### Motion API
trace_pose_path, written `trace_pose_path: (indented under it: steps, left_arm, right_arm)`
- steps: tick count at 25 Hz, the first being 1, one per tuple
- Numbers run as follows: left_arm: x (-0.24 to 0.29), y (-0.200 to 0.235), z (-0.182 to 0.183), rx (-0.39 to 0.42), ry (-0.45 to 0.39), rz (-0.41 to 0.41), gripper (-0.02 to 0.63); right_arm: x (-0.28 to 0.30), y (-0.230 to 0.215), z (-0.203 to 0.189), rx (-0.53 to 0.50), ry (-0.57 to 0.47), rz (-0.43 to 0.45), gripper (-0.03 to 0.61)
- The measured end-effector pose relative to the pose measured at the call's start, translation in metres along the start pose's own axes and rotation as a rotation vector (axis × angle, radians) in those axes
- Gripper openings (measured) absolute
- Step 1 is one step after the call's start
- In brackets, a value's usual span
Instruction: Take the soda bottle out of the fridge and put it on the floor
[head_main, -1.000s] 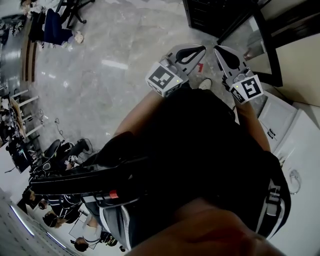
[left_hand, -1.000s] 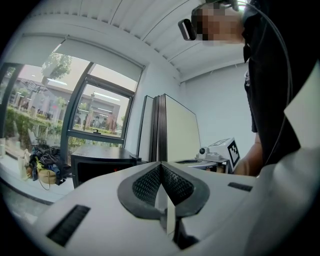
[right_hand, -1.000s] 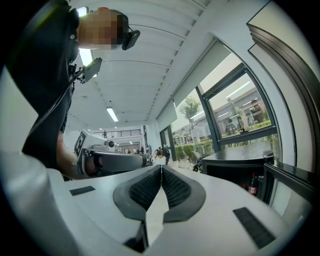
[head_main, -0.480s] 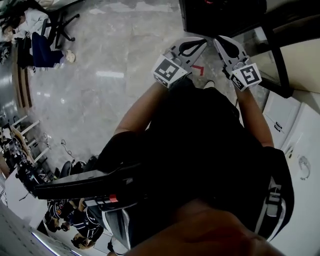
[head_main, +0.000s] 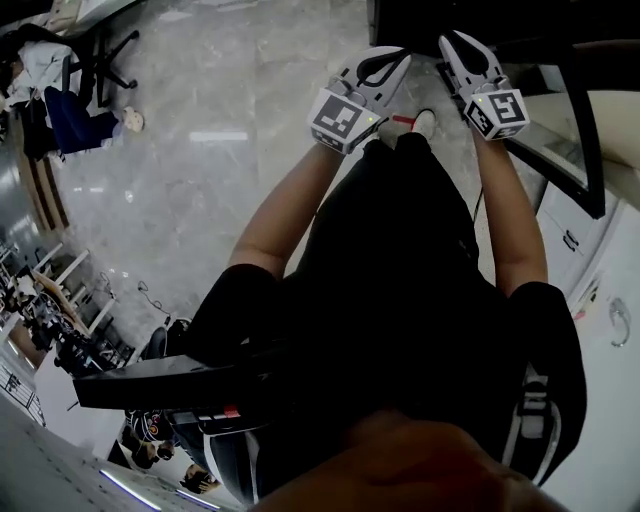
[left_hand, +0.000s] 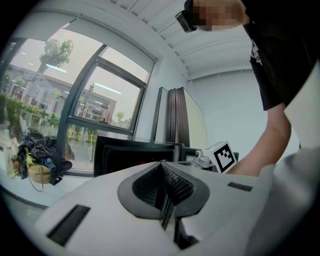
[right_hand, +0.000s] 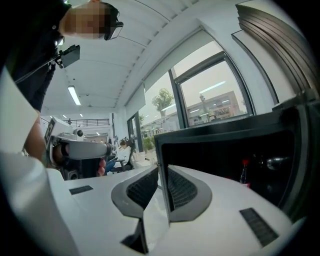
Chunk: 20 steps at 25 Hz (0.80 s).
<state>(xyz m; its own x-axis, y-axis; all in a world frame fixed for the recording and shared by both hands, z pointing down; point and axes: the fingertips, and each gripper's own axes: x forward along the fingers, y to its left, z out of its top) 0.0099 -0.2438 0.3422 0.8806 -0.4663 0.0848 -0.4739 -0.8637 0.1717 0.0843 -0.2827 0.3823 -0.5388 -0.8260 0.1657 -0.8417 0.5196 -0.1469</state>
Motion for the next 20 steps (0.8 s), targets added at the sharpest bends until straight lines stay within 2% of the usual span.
trace_pose_path:
  steps: [8, 11, 13, 16, 20]
  left_arm:
    - [0.049, 0.035, -0.038, -0.015, 0.001, 0.068, 0.002]
    - [0.064, 0.044, -0.057, -0.036, 0.004, 0.09, 0.002]
    - [0.073, 0.052, -0.067, -0.048, -0.001, 0.106, 0.002]
    - [0.088, 0.063, -0.084, -0.047, -0.004, 0.125, 0.002]
    - [0.102, 0.073, -0.107, -0.058, -0.002, 0.144, 0.002]
  right_arm:
    - [0.053, -0.082, -0.06, 0.001, 0.024, -0.042, 0.131]
    - [0.068, -0.105, -0.086, 0.017, 0.046, -0.042, 0.22]
    - [0.081, -0.116, -0.099, 0.003, 0.064, -0.049, 0.255]
    - [0.097, -0.133, -0.114, -0.026, 0.066, -0.082, 0.285]
    - [0.111, -0.159, -0.128, 0.002, 0.023, -0.135, 0.297]
